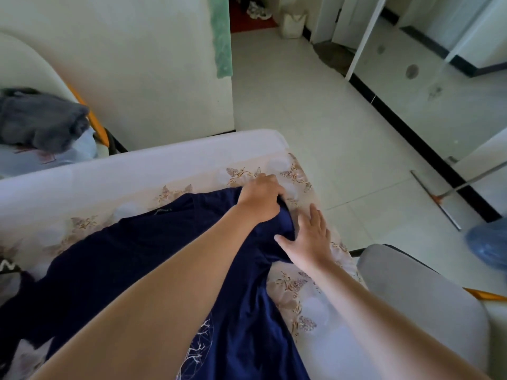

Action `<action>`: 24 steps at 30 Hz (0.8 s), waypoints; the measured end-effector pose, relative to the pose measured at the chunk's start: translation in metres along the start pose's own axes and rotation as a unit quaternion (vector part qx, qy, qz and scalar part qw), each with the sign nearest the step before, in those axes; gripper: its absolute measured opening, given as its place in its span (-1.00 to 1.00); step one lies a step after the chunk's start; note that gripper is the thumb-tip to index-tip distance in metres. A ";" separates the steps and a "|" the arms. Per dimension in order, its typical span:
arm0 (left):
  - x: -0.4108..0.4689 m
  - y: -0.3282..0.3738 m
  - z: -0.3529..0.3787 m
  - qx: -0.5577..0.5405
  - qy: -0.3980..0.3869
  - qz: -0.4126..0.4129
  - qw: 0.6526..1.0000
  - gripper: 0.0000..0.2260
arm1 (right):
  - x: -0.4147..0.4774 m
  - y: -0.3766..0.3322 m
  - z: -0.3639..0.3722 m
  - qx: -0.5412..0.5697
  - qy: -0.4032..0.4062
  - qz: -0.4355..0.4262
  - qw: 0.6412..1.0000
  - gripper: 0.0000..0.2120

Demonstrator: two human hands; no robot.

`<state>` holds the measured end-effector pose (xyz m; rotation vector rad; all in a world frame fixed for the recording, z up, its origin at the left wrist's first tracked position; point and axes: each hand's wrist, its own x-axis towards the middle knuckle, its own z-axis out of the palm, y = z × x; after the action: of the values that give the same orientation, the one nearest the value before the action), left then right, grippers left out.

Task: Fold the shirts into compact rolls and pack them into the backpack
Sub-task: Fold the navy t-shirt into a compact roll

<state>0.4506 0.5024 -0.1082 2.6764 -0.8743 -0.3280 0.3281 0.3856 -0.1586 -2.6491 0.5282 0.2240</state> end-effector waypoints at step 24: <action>-0.161 -0.093 0.046 0.105 -0.059 -0.139 0.983 -0.42 | -0.047 -0.063 0.039 -0.223 -0.128 -0.299 0.919 -0.33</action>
<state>0.3597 0.6612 -0.1648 3.0071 -0.5942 -0.4872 0.3069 0.4711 -0.1590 -2.9912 -0.4805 0.5394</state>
